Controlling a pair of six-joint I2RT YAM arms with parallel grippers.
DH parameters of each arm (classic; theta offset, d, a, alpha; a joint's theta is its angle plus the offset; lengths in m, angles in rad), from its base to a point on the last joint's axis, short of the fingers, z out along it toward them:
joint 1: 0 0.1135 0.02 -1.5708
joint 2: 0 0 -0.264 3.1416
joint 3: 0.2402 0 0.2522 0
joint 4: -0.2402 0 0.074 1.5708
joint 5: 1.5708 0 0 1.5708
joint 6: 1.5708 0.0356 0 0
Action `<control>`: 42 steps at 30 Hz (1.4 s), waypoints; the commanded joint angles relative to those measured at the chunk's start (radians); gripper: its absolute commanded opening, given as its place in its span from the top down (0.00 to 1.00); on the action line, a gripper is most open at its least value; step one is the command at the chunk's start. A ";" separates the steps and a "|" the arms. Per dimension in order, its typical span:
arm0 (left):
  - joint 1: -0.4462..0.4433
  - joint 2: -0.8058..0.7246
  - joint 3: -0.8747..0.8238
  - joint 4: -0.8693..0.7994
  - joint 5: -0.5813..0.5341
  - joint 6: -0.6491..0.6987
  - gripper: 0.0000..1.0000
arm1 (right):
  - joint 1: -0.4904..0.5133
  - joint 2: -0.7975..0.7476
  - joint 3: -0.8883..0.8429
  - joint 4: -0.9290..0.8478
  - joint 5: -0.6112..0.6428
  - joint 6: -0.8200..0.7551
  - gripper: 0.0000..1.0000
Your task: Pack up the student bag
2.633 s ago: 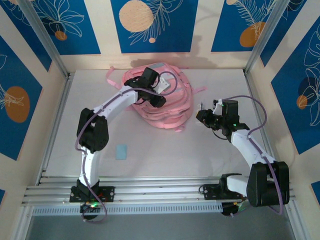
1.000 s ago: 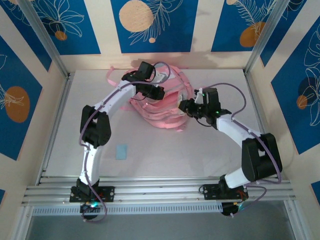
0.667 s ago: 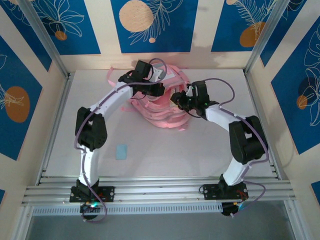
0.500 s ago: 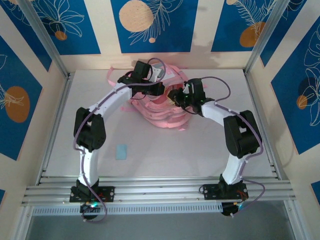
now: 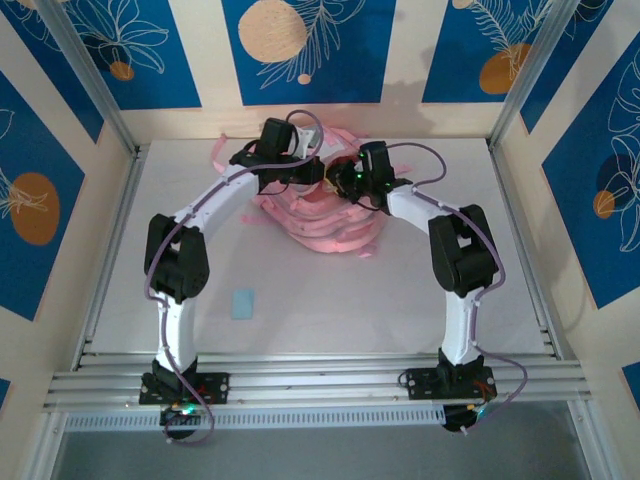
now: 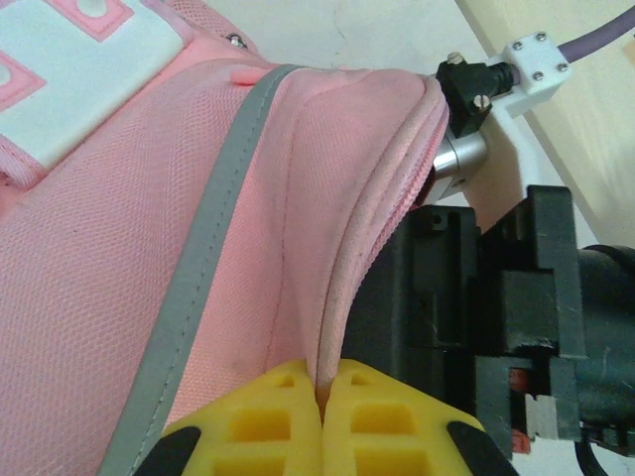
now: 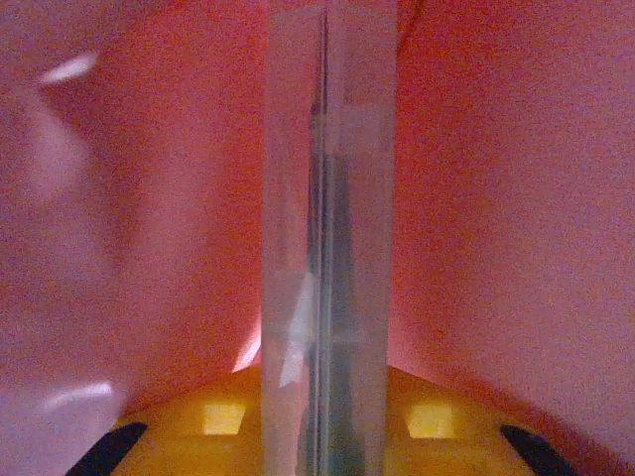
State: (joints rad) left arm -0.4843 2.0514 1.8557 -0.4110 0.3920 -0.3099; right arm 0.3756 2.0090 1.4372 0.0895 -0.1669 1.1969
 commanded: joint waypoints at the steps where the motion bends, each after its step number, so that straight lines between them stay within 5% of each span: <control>1: -0.007 -0.058 -0.003 0.047 0.062 -0.026 1.00 | 0.022 0.018 0.045 -0.073 -0.055 -0.011 0.64; 4: 0.001 -0.056 -0.003 0.057 0.066 -0.038 1.00 | 0.020 -0.021 0.041 -0.139 -0.041 -0.044 0.47; 7: 0.006 -0.057 0.000 0.062 0.074 -0.044 1.00 | 0.016 -0.051 0.043 -0.209 -0.030 -0.090 0.41; 28: 0.009 -0.038 -0.064 0.049 0.042 -0.054 1.00 | -0.011 -0.415 -0.127 -0.440 0.080 -0.387 0.42; 29: 0.009 -0.047 -0.077 0.048 0.040 -0.064 0.96 | -0.006 -0.436 -0.139 -0.460 0.104 -0.411 0.40; 32: 0.009 -0.100 -0.145 0.052 0.027 -0.092 0.64 | 0.016 -0.500 -0.171 -0.524 0.203 -0.465 0.20; 34: 0.009 -0.153 -0.208 0.053 0.006 -0.103 0.43 | 0.026 -0.538 -0.198 -0.548 0.244 -0.481 0.00; 36: 0.009 -0.213 -0.271 0.054 -0.022 -0.110 0.34 | 0.029 -0.567 -0.230 -0.549 0.253 -0.490 0.01; 39: 0.009 -0.300 -0.369 0.021 -0.086 -0.110 0.00 | 0.035 -0.598 -0.274 -0.539 0.266 -0.492 0.01; 42: 0.009 -0.379 -0.446 -0.051 -0.176 -0.109 0.00 | 0.051 -0.615 -0.323 -0.501 0.261 -0.488 0.01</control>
State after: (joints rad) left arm -0.4797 1.7473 1.4567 -0.3992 0.3172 -0.4141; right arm 0.4126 1.4239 1.1500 -0.4152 0.0650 0.7319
